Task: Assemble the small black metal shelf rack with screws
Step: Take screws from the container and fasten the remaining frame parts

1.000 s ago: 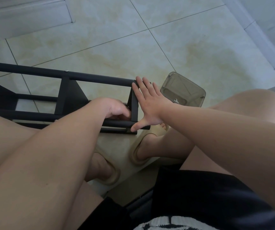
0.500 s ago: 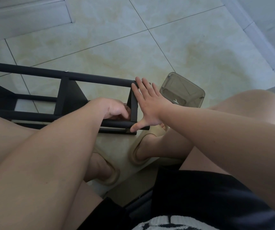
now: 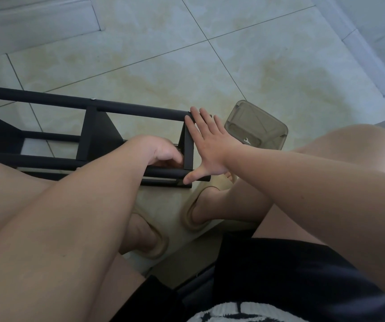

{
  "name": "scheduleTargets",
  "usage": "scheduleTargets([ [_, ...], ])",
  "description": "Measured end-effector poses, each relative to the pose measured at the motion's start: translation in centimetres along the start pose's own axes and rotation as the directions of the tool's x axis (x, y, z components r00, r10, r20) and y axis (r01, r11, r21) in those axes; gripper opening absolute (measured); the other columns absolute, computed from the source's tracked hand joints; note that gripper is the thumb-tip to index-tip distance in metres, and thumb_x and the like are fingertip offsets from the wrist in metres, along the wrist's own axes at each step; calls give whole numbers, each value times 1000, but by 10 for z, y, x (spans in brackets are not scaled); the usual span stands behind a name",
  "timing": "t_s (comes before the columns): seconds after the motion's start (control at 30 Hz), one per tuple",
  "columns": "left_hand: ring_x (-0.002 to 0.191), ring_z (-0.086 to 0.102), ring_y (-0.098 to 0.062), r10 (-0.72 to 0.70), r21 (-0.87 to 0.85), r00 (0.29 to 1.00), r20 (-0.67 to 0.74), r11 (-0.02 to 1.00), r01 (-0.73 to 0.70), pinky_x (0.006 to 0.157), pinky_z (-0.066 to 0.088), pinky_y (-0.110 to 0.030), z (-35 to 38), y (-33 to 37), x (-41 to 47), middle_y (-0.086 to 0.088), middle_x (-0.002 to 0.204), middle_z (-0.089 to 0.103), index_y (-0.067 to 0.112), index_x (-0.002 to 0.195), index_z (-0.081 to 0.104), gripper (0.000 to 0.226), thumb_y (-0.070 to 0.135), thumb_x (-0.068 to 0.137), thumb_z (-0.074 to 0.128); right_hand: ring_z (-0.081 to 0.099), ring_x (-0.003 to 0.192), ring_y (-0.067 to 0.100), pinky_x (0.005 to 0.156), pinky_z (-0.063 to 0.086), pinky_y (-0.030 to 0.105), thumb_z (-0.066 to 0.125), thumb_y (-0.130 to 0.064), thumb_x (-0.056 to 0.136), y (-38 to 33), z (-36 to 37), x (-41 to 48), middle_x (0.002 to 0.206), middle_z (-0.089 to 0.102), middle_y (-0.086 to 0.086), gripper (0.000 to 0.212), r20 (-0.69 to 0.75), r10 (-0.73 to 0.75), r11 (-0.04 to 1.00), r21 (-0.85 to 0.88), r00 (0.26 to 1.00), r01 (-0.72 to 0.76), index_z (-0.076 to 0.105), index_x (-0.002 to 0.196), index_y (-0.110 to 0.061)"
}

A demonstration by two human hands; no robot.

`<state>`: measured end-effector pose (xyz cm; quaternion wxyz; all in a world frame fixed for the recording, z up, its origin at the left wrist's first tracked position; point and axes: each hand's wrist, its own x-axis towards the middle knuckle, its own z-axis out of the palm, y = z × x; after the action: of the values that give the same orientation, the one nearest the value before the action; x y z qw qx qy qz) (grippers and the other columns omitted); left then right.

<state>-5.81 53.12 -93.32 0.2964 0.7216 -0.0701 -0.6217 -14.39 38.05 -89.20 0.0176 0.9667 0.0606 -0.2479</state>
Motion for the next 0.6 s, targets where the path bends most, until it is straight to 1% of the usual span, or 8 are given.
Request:
scheduleTargets([
  [0.07,77,61,-27,-15,9,1000,-6,1000,15,78,47,-33,0,1,-1,-10,78,68,5,98,70,14,7,86,65,-27,151,36,123,-11,53,35,-106,49,0,-1,0,163,-31,16,157,-2,3,1000,-7,1000,-3,-23,156,-7],
  [0.1,77,61,-27,-27,18,1000,-2,999,27,79,47,-33,-1,1,-1,-10,79,69,5,97,71,13,9,85,66,-27,151,36,123,-10,53,34,-106,48,0,-1,0,163,-30,16,157,-2,5,1000,-9,1000,-5,-22,157,-7],
  [0.2,80,61,-29,-45,26,999,4,999,45,82,47,-36,-2,1,-1,-13,86,70,5,96,71,14,10,84,67,-27,151,36,123,-11,53,36,-106,49,0,-1,0,163,-31,16,158,-1,6,1000,-7,1000,-6,-22,156,-7],
  [0.33,83,61,-29,-32,54,999,-21,998,33,86,47,-38,-3,1,0,-17,91,69,-5,106,71,30,10,80,70,-28,150,36,122,-11,52,36,-106,49,-1,0,0,163,-31,17,158,-5,3,1000,-8,1000,-3,-23,156,-7],
  [0.47,82,61,-28,-10,84,1000,-15,996,11,84,47,-37,-3,3,-1,-16,89,68,-5,106,71,29,7,80,69,-28,150,36,122,-12,52,35,-106,48,-1,0,-1,163,-31,17,158,-5,0,1000,-1,1000,0,-23,156,-7],
  [0.6,85,61,-29,6,68,1000,-7,998,-5,89,49,-40,-2,3,-2,-18,92,67,-5,107,71,28,2,81,64,-28,150,37,122,-11,53,34,-106,48,-2,0,-1,162,-31,16,157,-5,-1,1000,-2,1000,1,-23,156,-7],
])
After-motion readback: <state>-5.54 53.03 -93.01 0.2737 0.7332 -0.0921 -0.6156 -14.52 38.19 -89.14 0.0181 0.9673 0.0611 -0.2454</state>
